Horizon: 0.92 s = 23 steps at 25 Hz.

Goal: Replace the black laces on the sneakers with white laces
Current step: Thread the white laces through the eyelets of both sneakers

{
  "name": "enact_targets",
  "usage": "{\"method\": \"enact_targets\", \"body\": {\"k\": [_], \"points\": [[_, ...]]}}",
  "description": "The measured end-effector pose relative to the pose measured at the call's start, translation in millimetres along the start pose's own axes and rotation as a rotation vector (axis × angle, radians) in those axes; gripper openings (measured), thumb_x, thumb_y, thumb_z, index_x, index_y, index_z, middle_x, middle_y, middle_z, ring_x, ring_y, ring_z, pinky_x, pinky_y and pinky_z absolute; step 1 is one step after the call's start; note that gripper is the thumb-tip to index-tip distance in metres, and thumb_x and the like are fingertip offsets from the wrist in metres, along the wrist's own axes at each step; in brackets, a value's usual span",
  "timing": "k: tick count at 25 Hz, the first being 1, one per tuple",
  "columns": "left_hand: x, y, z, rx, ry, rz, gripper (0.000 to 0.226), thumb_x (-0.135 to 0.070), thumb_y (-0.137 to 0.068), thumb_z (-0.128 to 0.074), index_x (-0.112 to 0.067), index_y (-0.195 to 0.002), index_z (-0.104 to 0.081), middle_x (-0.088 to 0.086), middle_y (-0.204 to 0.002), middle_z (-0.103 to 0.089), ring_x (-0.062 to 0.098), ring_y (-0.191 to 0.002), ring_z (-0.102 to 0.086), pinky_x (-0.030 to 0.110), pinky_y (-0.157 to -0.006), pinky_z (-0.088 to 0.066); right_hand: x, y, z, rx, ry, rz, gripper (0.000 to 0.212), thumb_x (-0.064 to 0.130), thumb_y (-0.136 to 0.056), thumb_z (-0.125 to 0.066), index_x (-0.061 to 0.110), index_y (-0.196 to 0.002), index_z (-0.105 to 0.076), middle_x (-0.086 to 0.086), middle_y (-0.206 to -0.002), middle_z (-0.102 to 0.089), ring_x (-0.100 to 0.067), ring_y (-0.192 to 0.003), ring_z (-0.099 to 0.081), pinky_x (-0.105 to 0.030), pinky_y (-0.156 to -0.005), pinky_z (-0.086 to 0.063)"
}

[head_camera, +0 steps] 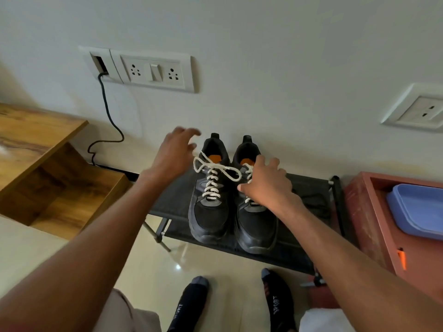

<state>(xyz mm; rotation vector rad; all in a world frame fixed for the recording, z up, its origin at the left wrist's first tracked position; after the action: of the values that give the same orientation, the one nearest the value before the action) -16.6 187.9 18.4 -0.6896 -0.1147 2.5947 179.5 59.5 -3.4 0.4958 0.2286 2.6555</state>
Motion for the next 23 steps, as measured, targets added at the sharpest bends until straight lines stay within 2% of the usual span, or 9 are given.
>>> {"method": "enact_targets", "body": {"k": [2,5,7,9,12,16,19,21,23], "points": [[-21.1,-33.5,0.3,0.042,-0.158,-0.319,0.067,0.005,-0.093,-0.058,-0.037,-0.145,-0.055,0.005,-0.153,-0.044,0.029,-0.14,-0.041,0.04,-0.11,-0.041,8.5,5.9,-8.5,0.04,0.024,0.054,0.095,0.047,-0.086,-0.082,0.014,-0.154,-0.024,-0.02,-0.149,-0.029,-0.048,-0.128,-0.05,-0.053,-0.097,-0.051],[-61.6,-68.9,-27.1,0.344,-0.647,-0.787,0.093,-0.006,-0.086,-0.075,-0.052,-0.155,-0.034,0.0,-0.17,-0.017,0.028,-0.149,-0.028,0.045,-0.108,-0.045,7.6,6.4,-10.3,0.038,0.008,0.063,0.099,0.034,-0.085,-0.084,0.011,-0.155,-0.018,-0.021,-0.149,-0.029,-0.048,-0.124,-0.054,-0.049,-0.095,-0.052],[-63.9,-79.5,-48.1,0.444,-0.825,-0.972,0.092,-0.025,-0.085,-0.081,-0.058,-0.154,-0.029,-0.002,-0.171,-0.008,0.027,-0.15,-0.027,0.045,-0.108,-0.044,5.0,3.2,-4.5,0.015,-0.04,0.043,0.101,0.029,-0.086,-0.083,0.008,-0.157,-0.015,-0.022,-0.148,-0.034,-0.045,-0.121,-0.059,-0.045,-0.092,-0.053],[-57.2,-79.5,-63.0,0.428,-0.931,-1.064,0.08,-0.039,-0.085,-0.08,-0.058,-0.149,-0.036,-0.001,-0.172,-0.007,0.028,-0.149,-0.028,0.044,-0.11,-0.041,4.6,1.6,-2.0,0.001,-0.059,0.041,0.1,0.029,-0.086,-0.083,0.005,-0.156,-0.016,-0.021,-0.148,-0.036,-0.042,-0.121,-0.061,-0.043,-0.092,-0.054],[-53.1,-77.2,-75.8,0.333,-0.972,-1.093,0.072,-0.038,-0.085,-0.08,-0.057,-0.144,-0.044,0.001,-0.171,-0.012,0.032,-0.148,-0.03,0.048,-0.115,-0.036,3.6,0.6,-3.6,0.011,-0.045,0.067,0.095,0.031,-0.087,-0.082,0.005,-0.155,-0.021,-0.019,-0.147,-0.037,-0.04,-0.12,-0.061,-0.042,-0.091,-0.054],[-67.5,-72.9,-69.6,0.358,-0.864,-1.107,0.037,-0.046,-0.096,-0.062,-0.052,-0.133,-0.058,0.0,-0.161,-0.025,0.031,-0.138,-0.036,0.045,-0.106,-0.044,-0.3,-0.3,4.8,0.027,-0.035,0.092,0.075,0.031,-0.09,-0.076,0.009,-0.147,-0.033,-0.015,-0.14,-0.044,-0.035,-0.11,-0.061,-0.039,-0.08,-0.049],[-68.6,-71.7,-40.9,0.441,-0.805,-0.996,0.034,-0.041,-0.096,-0.062,-0.046,-0.13,-0.064,0.001,-0.155,-0.028,0.025,-0.125,-0.047,0.036,-0.086,-0.051,1.1,5.2,18.0,0.004,-0.028,0.125,0.063,0.024,-0.092,-0.07,0.012,-0.144,-0.037,-0.012,-0.13,-0.048,-0.029,-0.097,-0.054,-0.039,-0.076,-0.045],[-61.3,-66.5,-12.3,0.466,-0.782,-0.856,0.038,-0.032,-0.093,-0.068,-0.042,-0.13,-0.065,0.001,-0.146,-0.031,0.024,-0.105,-0.058,0.031,-0.07,-0.049,6.8,13.1,26.8,-0.053,-0.095,0.168,0.061,0.021,-0.092,-0.069,0.014,-0.144,-0.037,-0.013,-0.13,-0.049,-0.031,-0.105,-0.053,-0.041,-0.081,-0.047],[-52.8,-54.0,20.0,0.418,-0.741,-0.636,0.039,-0.027,-0.09,-0.07,-0.04,-0.126,-0.067,0.001,-0.133,-0.036,0.023,-0.082,-0.06,0.035,-0.065,-0.053,13.9,24.3,40.2,-0.187,-0.211,0.204,0.055,0.02,-0.093,-0.069,0.014,-0.141,-0.042,-0.013,-0.132,-0.049,-0.033,-0.119,-0.048,-0.04,-0.09,-0.046]]}}
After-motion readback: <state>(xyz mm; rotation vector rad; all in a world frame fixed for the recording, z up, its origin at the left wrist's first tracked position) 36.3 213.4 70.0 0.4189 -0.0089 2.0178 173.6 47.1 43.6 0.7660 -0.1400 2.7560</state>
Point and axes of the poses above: each hand's wrist, its own y-axis away from the middle knuckle, its own z-axis out of the back of the hand, x = y × z, the point moved 3 cm from there along -y, towards the middle knuckle
